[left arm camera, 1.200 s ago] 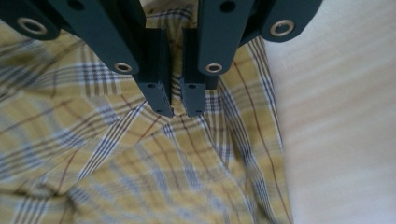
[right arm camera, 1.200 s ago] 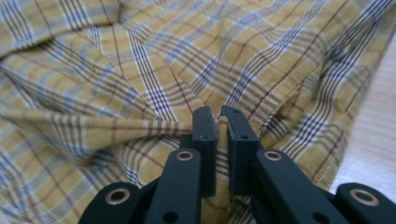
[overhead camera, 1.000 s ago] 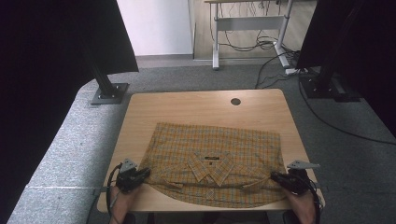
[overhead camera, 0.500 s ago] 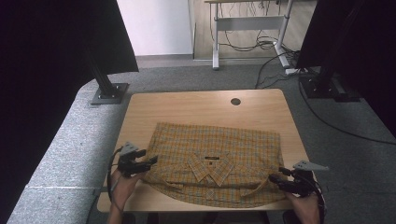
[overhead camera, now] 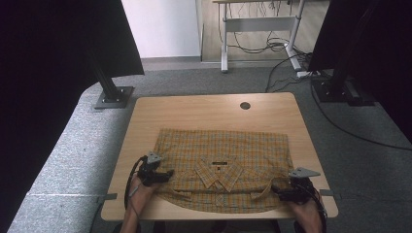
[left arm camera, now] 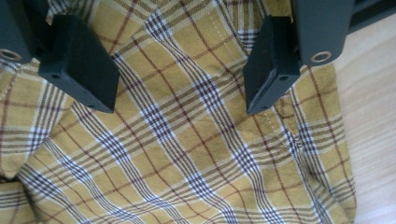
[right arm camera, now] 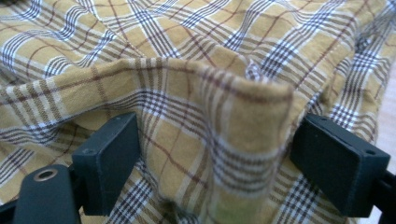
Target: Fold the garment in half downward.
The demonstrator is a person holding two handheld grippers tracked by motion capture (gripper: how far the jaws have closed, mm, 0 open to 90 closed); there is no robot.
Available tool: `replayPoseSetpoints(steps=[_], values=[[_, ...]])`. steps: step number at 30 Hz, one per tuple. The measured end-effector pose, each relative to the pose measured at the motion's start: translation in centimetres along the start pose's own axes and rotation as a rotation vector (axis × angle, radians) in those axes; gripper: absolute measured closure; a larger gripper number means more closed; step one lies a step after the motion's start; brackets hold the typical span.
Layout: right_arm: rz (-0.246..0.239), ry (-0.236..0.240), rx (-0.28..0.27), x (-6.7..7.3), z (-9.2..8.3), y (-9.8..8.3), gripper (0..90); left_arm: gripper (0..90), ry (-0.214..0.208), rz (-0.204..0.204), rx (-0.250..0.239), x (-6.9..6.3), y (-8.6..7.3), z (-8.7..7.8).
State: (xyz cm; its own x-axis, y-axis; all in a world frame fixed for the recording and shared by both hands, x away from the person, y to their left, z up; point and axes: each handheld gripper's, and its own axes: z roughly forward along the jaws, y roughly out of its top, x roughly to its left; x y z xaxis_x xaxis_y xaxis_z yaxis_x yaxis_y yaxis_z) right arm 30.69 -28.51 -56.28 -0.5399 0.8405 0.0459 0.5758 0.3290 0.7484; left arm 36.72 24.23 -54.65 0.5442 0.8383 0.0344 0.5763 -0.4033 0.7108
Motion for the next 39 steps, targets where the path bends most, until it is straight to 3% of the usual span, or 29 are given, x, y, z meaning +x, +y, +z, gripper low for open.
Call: replayPoseSetpoints(steps=[10,12,13,15,18,20,23,26,28,33,39], values=[[-0.009,0.008,-0.017,-2.6,1.6,1.4,14.6,24.1,0.032,-0.033,-0.040,-1.7,-1.5,-1.0],[-0.008,0.008,-0.018,-2.8,1.7,1.6,14.6,23.7,0.018,-0.025,-0.037,-1.8,-1.6,-1.2],[-0.002,0.003,-0.015,-2.9,1.7,1.6,15.5,23.9,-0.010,-0.019,-0.042,-1.7,-1.6,-1.3],[0.012,-0.005,-0.028,-2.9,1.2,1.5,18.8,25.2,-0.058,-0.031,-0.095,-0.9,-1.3,-2.0],[0.038,-0.044,-0.091,-2.8,-0.6,1.7,18.4,23.8,-0.044,-0.081,-0.202,0.6,-0.1,-3.3],[0.076,-0.051,-0.157,-2.6,-2.1,1.9,16.5,22.1,-0.052,-0.091,-0.230,1.4,0.6,-3.5],[0.132,-0.036,-0.194,-1.6,-3.3,1.9,14.2,23.0,-0.053,-0.051,-0.177,1.7,1.0,-2.2],[0.124,-0.031,-0.133,-0.2,-2.3,1.5,11.9,23.0,-0.024,0.005,-0.070,1.3,0.6,-0.2],[0.092,-0.065,-0.084,0.5,-1.2,1.3,10.3,22.7,0.002,0.034,-0.015,0.8,0.3,0.4],[0.052,-0.135,0.034,0.0,0.7,1.2,9.5,22.4,0.013,0.002,-0.006,0.5,-0.1,0.1],[0.063,-0.116,0.023,-2.2,1.9,1.9,10.8,22.0,0.019,-0.037,0.004,-0.4,-0.5,-0.3]])
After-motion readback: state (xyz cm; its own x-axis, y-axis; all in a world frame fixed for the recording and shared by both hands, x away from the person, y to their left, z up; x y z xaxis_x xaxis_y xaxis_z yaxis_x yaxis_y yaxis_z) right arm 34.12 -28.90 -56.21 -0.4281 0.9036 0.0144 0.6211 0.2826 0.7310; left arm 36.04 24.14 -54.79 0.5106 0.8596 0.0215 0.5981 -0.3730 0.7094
